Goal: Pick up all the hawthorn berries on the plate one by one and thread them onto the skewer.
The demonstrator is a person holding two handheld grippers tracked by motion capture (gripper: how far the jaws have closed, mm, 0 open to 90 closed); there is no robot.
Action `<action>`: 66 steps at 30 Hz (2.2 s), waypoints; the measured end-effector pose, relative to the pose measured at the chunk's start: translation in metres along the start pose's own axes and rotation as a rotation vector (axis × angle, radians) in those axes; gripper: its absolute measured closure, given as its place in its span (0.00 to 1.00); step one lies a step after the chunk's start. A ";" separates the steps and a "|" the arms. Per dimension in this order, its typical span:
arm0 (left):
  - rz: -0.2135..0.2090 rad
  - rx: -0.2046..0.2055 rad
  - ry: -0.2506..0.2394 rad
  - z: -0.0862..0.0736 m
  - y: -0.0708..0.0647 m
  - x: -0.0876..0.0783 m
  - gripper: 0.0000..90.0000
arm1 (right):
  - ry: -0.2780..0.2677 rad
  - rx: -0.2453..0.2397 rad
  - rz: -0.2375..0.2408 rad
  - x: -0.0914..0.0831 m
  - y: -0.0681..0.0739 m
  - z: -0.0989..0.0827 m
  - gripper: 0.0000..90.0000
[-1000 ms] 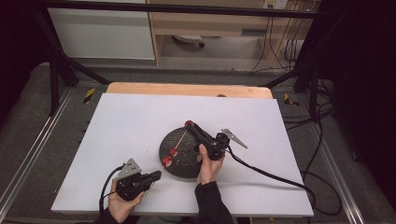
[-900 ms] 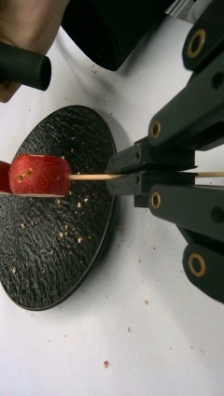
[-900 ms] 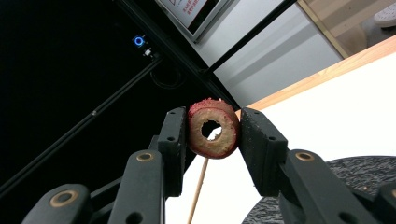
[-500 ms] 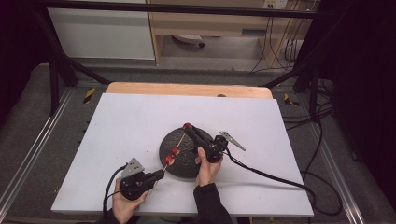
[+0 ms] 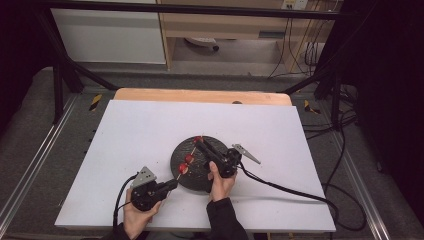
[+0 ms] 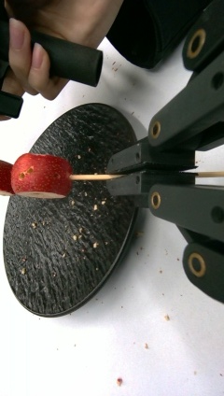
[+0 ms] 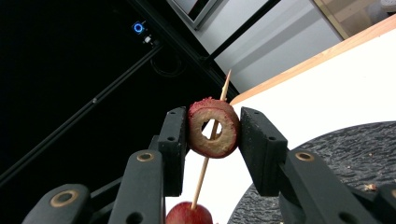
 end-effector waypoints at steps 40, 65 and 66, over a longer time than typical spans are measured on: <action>0.010 0.000 0.012 0.000 0.003 0.002 0.98 | 0.272 -0.222 -0.096 -0.013 -0.001 0.004 0.25; 0.028 0.003 0.013 -0.001 0.012 -0.012 0.98 | 0.653 -0.557 -0.263 -0.058 -0.035 0.021 0.01; 0.028 0.006 0.013 0.000 0.012 -0.012 0.98 | 0.656 -0.562 -0.266 -0.062 -0.037 0.023 0.01</action>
Point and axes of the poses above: each handheld gripper's, and its own axes: x roughly forward along the jaws, z roughly out of its top, y roughly to its left, the point moved 4 cm from there along x, roughly forward along the jaws, and after that the axes turned 5 degrees about x, right-handed, at the moved point
